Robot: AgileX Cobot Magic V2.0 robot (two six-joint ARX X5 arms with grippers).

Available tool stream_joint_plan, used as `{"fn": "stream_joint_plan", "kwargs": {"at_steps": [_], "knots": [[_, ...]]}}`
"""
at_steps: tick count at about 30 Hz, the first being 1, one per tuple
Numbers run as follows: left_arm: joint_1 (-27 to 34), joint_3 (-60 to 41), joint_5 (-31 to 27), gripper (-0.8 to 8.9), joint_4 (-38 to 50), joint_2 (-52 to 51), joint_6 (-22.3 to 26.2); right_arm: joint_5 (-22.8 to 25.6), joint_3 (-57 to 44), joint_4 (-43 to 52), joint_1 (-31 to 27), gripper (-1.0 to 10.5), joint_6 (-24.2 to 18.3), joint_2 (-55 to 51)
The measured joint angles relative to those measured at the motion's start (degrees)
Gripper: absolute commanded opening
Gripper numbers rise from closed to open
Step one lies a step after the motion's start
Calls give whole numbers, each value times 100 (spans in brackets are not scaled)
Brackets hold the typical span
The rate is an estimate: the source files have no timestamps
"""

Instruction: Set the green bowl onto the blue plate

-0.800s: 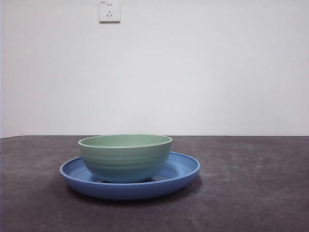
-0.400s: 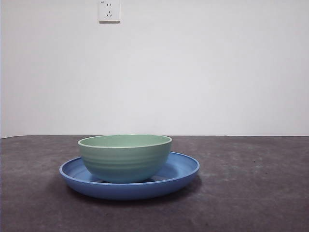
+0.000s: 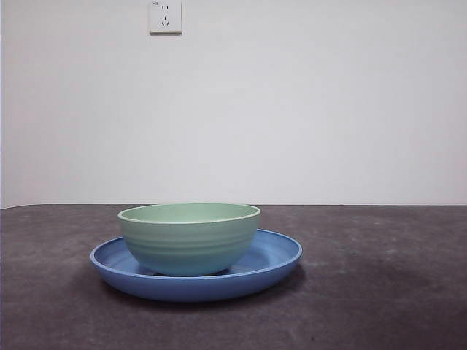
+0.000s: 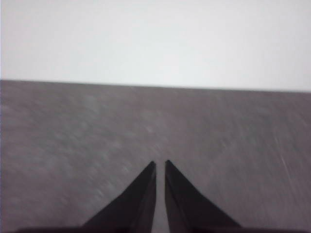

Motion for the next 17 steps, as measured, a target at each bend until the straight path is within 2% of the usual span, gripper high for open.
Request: {"fn": "stream_joint_plan", "kwargs": {"at_steps": [7,17], "knots": [[0,0,0,19,0,0,0,256,-975,393,-2,29,0,-249],[0,0,0,19,0,0,0,260,-1202,254,-13,29,0,-361]]}}
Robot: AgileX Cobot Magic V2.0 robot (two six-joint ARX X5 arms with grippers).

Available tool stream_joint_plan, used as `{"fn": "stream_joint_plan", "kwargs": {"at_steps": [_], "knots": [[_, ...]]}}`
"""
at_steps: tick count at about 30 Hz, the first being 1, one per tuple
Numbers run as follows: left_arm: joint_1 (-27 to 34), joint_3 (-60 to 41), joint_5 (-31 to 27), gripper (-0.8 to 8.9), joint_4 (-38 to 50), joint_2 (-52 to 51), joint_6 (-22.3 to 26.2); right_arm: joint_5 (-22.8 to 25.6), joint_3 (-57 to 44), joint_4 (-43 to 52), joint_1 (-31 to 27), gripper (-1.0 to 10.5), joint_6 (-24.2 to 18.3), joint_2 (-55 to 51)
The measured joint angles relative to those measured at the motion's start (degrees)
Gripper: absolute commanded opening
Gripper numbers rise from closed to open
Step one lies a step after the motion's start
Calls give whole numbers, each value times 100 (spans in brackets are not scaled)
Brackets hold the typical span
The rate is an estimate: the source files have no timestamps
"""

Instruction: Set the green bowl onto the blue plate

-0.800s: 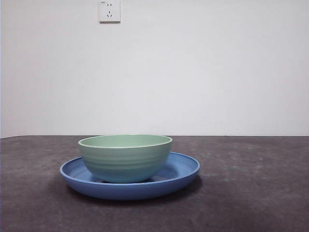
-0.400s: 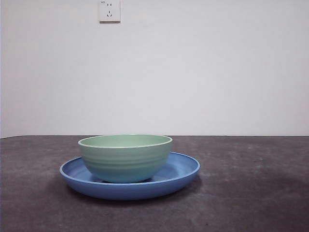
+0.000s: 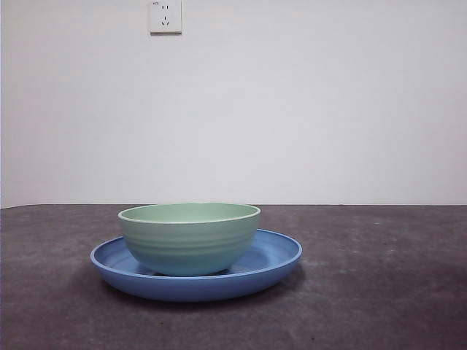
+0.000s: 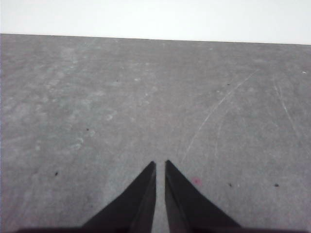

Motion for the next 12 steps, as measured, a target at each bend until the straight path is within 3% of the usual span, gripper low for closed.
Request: {"fn": "stream_joint_plan", "kwargs": {"at_steps": [12], "knots": [[0,0,0,19,0,0,0,-7,4,-127,0,29,-7,-295]]}}
